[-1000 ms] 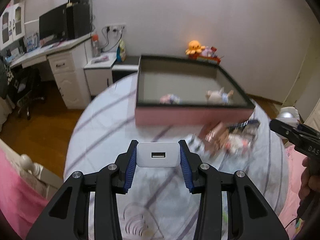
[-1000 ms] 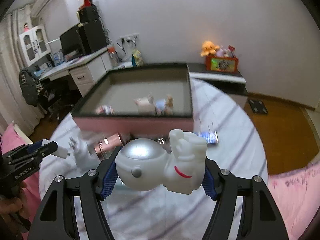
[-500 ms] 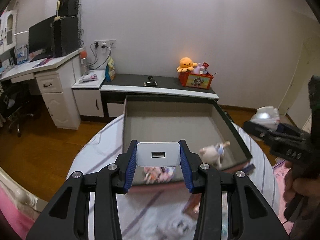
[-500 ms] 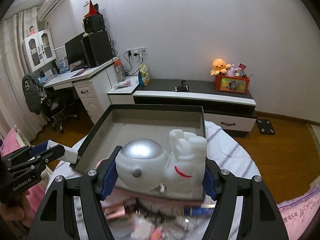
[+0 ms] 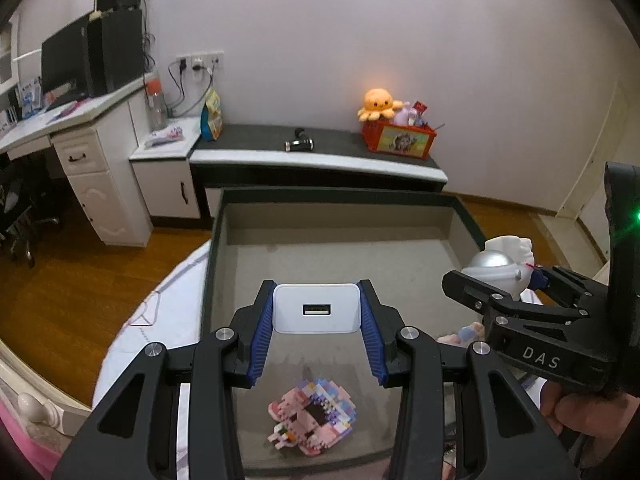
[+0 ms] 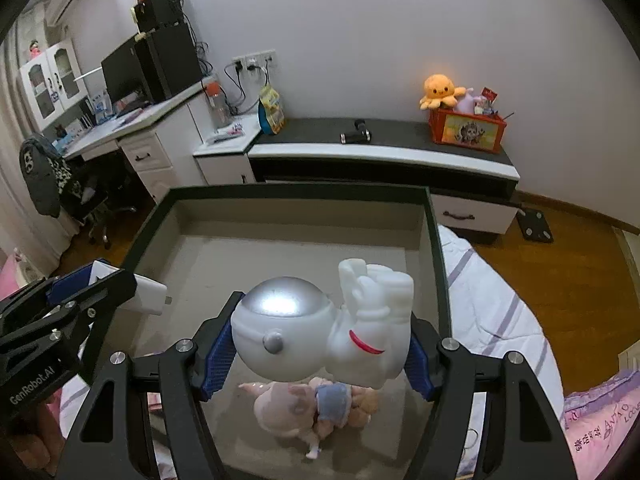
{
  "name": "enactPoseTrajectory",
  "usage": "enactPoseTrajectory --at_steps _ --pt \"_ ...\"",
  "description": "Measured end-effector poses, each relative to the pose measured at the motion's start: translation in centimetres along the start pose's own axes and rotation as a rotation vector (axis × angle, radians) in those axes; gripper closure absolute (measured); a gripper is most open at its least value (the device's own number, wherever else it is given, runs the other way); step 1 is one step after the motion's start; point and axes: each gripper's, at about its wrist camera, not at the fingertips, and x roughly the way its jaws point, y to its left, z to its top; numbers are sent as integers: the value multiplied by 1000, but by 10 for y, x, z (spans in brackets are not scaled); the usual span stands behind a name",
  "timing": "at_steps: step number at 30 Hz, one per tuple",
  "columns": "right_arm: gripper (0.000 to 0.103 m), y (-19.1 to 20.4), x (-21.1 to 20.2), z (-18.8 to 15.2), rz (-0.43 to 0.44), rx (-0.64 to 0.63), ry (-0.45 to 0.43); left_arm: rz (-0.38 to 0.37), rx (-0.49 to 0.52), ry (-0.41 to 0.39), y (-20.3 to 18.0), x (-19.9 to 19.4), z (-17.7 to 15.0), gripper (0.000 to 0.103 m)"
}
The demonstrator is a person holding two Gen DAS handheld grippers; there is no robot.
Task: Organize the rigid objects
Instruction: 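Carry charger and astronaut into the pink box and open both grippers, then withdraw both grippers from the box back over the bed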
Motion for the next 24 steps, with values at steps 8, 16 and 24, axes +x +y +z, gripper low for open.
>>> enactPoseTrajectory --at_steps 8,16,24 --pt "23 -1 11 -1 -17 4 35 45 4 14 -2 8 -2 19" --pt "0 1 -16 -7 -29 33 -8 79 17 -69 -1 -31 -8 0" --pt "0 1 -61 -29 -13 79 -60 60 3 -132 1 -89 -29 0"
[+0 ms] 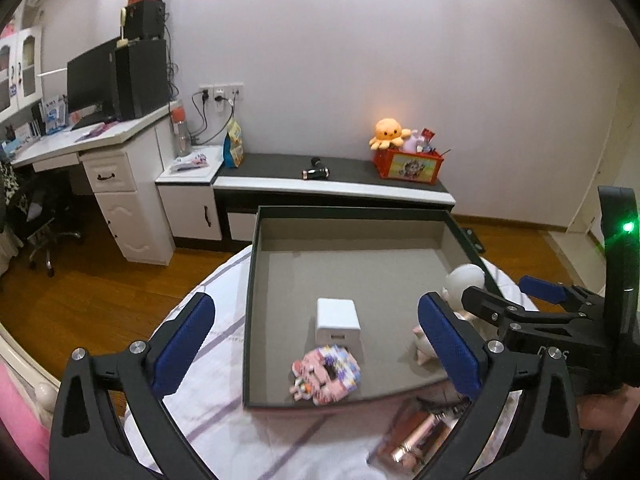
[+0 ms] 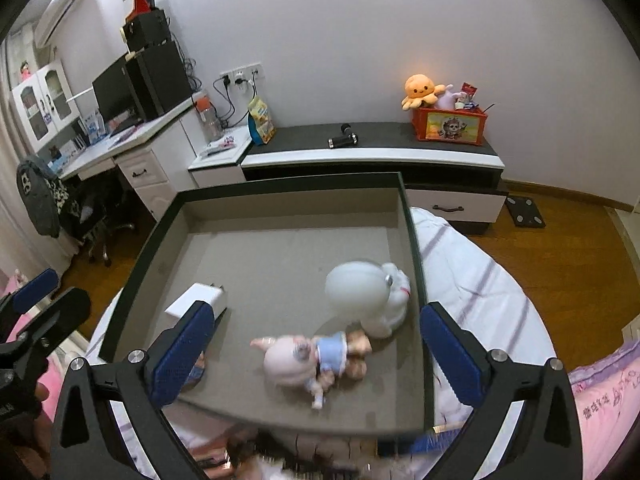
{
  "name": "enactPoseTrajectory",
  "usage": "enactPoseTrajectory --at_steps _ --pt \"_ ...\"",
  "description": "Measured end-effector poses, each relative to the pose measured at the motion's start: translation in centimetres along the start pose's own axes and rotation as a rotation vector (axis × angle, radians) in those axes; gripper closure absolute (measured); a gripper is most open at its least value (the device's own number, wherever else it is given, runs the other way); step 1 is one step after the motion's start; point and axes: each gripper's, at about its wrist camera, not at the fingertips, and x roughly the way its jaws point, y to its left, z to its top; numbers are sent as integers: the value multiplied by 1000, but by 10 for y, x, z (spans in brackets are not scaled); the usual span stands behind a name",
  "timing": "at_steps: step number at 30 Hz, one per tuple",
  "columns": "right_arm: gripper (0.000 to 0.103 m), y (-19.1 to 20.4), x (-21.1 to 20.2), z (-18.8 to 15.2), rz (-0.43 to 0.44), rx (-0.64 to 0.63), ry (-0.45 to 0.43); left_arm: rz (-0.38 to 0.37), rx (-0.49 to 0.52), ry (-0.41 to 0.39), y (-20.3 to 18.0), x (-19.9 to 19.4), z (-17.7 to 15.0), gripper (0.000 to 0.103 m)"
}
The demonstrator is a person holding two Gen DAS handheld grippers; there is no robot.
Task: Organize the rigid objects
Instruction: 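Withdraw both grippers from the box back over the bed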
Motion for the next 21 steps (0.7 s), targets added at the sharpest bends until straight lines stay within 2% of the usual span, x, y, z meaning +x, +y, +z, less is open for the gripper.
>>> enactPoseTrajectory --at_steps 9,21 --pt "0 5 -61 -29 -5 8 -75 15 -19 -59 7 -69 -26 0" --pt "0 13 -131 -84 -37 -10 -155 48 -48 -108 9 -129 -78 0"
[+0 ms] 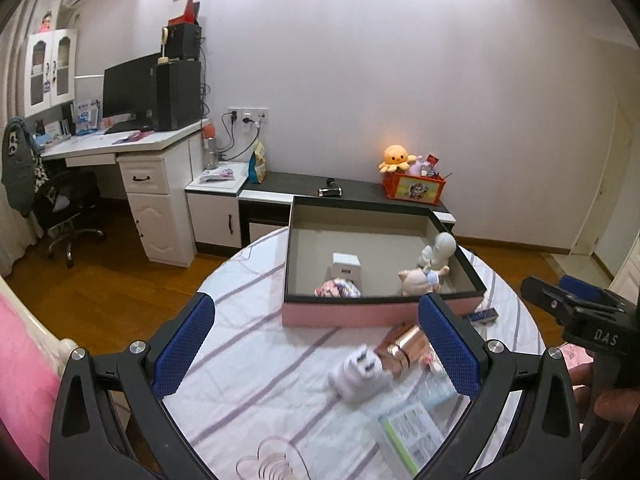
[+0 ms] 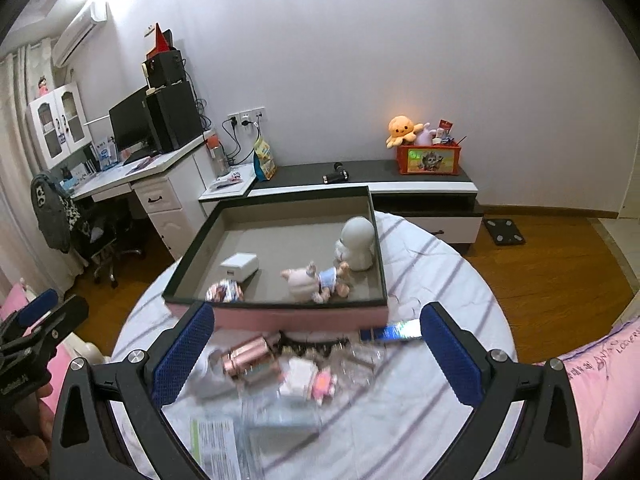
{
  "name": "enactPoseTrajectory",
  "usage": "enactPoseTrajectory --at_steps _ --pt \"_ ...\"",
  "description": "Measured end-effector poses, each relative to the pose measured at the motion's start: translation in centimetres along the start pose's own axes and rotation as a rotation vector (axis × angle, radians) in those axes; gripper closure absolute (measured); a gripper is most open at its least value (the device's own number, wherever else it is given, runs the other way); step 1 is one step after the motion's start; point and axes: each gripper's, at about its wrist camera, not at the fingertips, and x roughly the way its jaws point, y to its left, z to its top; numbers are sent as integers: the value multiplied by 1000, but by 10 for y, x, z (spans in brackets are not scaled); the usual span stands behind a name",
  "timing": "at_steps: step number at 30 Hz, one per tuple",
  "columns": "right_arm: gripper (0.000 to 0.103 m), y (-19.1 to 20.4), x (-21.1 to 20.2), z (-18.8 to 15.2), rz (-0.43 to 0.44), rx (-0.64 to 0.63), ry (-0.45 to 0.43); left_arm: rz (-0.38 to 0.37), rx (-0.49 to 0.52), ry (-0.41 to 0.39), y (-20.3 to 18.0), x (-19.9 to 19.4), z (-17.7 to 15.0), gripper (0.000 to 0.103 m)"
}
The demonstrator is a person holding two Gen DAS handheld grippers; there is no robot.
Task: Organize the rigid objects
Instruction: 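Withdraw both grippers from the box back over the bed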
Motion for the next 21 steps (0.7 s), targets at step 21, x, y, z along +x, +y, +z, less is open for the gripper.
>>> enactPoseTrajectory --at_steps 21 --pt "0 -20 -16 -74 -11 13 92 -8 -7 65 -13 -19 -73 0"
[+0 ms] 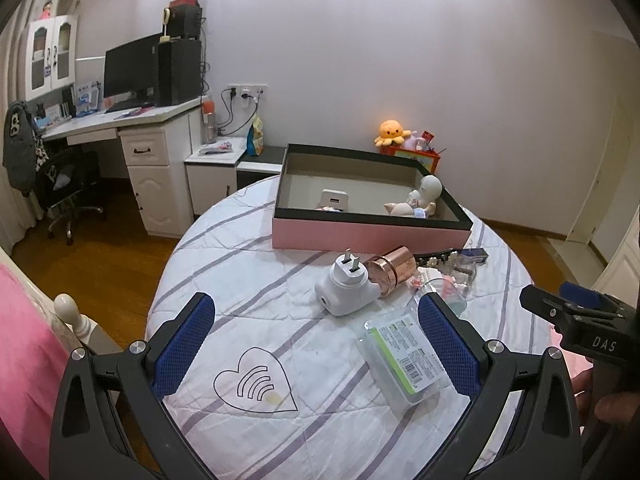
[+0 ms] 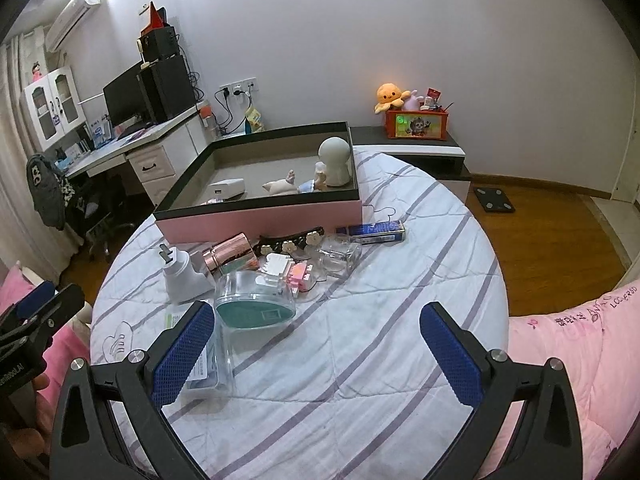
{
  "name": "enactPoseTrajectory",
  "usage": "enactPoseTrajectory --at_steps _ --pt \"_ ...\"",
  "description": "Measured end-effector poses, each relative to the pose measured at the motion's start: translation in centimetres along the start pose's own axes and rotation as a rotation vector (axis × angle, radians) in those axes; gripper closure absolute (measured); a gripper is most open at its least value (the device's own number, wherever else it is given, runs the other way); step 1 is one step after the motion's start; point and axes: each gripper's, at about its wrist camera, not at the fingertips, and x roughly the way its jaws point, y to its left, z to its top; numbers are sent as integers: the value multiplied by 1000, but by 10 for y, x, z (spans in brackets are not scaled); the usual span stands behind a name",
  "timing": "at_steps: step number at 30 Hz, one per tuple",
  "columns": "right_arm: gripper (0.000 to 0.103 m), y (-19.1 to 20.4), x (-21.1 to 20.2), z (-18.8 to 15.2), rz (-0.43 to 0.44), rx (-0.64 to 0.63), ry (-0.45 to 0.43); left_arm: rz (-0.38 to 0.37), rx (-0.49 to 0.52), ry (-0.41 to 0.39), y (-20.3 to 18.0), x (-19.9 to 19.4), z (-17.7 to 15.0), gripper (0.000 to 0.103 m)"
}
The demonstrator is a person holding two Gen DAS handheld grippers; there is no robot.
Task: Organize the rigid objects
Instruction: 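Withdraw both grippers from the box back over the bed, then grasp the clear green-labelled box with the left gripper while the right grasps the glass jar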
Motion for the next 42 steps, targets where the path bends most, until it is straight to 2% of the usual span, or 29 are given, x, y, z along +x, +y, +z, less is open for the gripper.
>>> enactPoseTrajectory --at_steps 13,30,35,36,38,39,40,42 --pt "0 -1 17 -4 13 -7 50 -7 -10 72 -5 17 -9 0" --pt "0 -44 54 -17 62 46 131 5 -11 245 -62 59 -42 0" --pt "0 -55 63 -16 65 80 142 34 7 277 -74 80 -49 1" --pt "0 -55 65 -17 68 81 145 35 0 283 -72 85 -52 2" --pt "0 -54 68 -17 75 79 151 20 -14 298 -68 91 -54 14" --pt "0 -53 70 -17 77 77 154 21 -15 312 -65 95 -55 26" --pt "0 -51 72 -18 80 74 158 32 -6 308 -62 96 -56 33" --pt "0 -48 76 -18 85 70 165 26 5 298 -56 95 -55 39"
